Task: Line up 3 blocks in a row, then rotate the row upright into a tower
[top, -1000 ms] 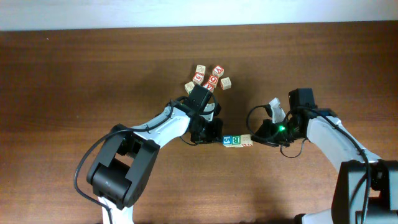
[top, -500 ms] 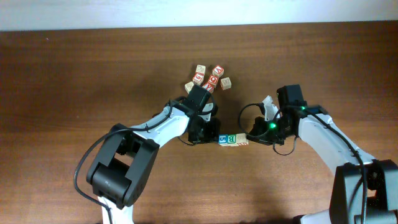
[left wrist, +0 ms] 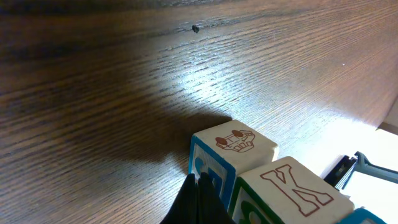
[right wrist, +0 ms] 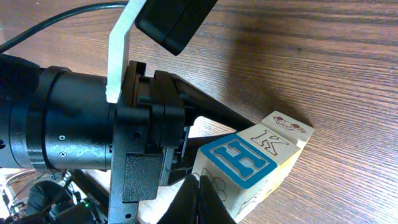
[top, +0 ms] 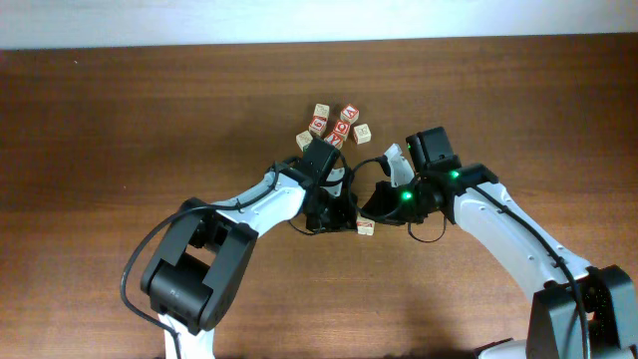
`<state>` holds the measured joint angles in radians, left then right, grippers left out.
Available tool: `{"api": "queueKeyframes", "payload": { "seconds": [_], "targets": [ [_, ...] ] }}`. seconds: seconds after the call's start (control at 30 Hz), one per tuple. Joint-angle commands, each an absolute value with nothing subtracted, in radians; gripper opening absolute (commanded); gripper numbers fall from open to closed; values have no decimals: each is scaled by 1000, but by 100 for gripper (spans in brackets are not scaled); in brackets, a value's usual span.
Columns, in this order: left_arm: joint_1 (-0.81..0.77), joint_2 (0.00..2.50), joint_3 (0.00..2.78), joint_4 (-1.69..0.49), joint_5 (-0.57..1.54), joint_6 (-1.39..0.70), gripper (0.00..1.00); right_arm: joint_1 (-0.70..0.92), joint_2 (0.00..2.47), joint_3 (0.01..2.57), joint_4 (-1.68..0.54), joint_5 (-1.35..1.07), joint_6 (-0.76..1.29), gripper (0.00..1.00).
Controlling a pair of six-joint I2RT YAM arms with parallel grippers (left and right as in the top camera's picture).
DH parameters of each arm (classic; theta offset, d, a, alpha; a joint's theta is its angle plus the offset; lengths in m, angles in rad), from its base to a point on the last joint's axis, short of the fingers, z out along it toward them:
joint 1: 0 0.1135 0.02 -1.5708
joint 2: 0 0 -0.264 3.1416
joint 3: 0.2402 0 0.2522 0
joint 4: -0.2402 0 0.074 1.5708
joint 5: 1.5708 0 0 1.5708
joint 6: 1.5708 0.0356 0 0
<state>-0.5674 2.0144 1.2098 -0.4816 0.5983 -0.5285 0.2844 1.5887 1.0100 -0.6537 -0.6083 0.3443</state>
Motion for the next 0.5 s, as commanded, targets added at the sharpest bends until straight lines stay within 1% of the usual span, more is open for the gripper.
{"api": "queueKeyframes", "payload": {
  "seconds": [0.0, 0.07, 0.2, 0.33, 0.47],
  "targets": [
    [-574, 2015, 1224, -480, 621, -530, 0, 273, 1611, 999, -691, -571, 350, 4],
    [-574, 2015, 1224, -483, 621, -530, 0, 217, 1611, 1000, -728, -564, 344, 4],
    [-564, 2014, 1224, -483, 586, -530, 0, 215, 1611, 1000, -728, -568, 338, 4],
    [-418, 1993, 1226, -554, 574, -439, 0, 216, 1611, 1001, -727, -575, 337, 4],
    [-401, 1993, 1225, -561, 553, -439, 0, 216, 1576, 1044, -765, -594, 327, 4]
  ]
}}
